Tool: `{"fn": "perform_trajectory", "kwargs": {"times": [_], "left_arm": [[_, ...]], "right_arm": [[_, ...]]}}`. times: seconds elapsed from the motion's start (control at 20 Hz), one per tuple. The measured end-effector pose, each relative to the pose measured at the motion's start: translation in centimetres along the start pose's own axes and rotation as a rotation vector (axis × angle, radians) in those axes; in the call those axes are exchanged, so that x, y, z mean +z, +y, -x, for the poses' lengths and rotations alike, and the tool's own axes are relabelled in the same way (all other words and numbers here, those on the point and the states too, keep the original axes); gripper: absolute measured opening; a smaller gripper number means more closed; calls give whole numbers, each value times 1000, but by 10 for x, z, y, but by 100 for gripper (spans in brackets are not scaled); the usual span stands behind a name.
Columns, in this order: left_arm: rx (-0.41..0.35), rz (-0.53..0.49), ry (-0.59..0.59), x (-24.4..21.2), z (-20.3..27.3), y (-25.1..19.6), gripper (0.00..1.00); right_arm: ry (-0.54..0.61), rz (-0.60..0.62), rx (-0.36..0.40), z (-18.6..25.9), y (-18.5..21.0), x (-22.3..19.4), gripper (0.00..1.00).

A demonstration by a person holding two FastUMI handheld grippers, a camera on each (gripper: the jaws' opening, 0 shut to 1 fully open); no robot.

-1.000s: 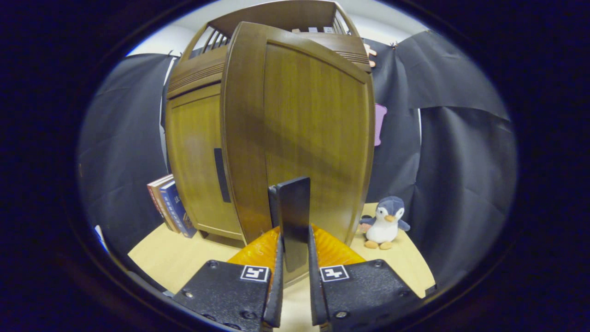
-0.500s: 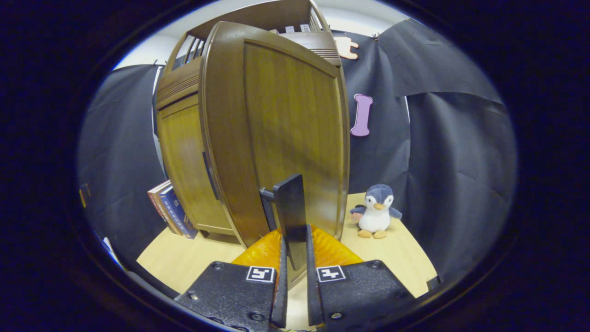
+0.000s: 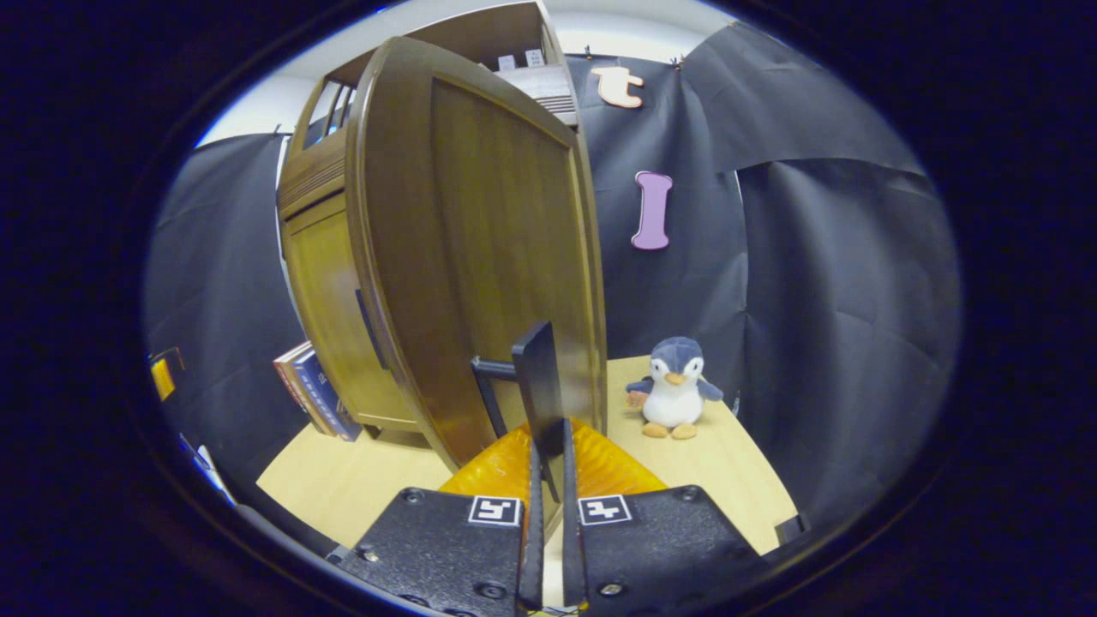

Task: Open the right door of the double-door shoe cabinet with the right hand, and open the left door with the left hand.

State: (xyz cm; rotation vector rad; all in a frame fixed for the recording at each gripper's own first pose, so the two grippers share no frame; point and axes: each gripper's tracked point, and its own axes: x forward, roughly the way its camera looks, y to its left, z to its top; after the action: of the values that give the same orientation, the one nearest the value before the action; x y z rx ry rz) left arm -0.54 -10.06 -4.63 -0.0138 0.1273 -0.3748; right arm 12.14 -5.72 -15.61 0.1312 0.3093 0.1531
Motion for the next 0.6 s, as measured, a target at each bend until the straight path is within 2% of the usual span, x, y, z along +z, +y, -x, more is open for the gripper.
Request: {"fn": "perform_trajectory", "kwargs": {"times": [0.15,0.2,0.3,0.6], "left_arm": [[35,14,19,0,-14,-21,96],[43,19,17,3,-17,-30,100],[67,19,11,8,-21,-47,96],[152,1,10,13,-34,-97,96]], "right_arm": [[2,39,61,3,-18,2,10],[5,57,82,3,-24,2,9],[11,91,123,4,-32,2,9],[19,148,231,5,-68,7,9]]}}
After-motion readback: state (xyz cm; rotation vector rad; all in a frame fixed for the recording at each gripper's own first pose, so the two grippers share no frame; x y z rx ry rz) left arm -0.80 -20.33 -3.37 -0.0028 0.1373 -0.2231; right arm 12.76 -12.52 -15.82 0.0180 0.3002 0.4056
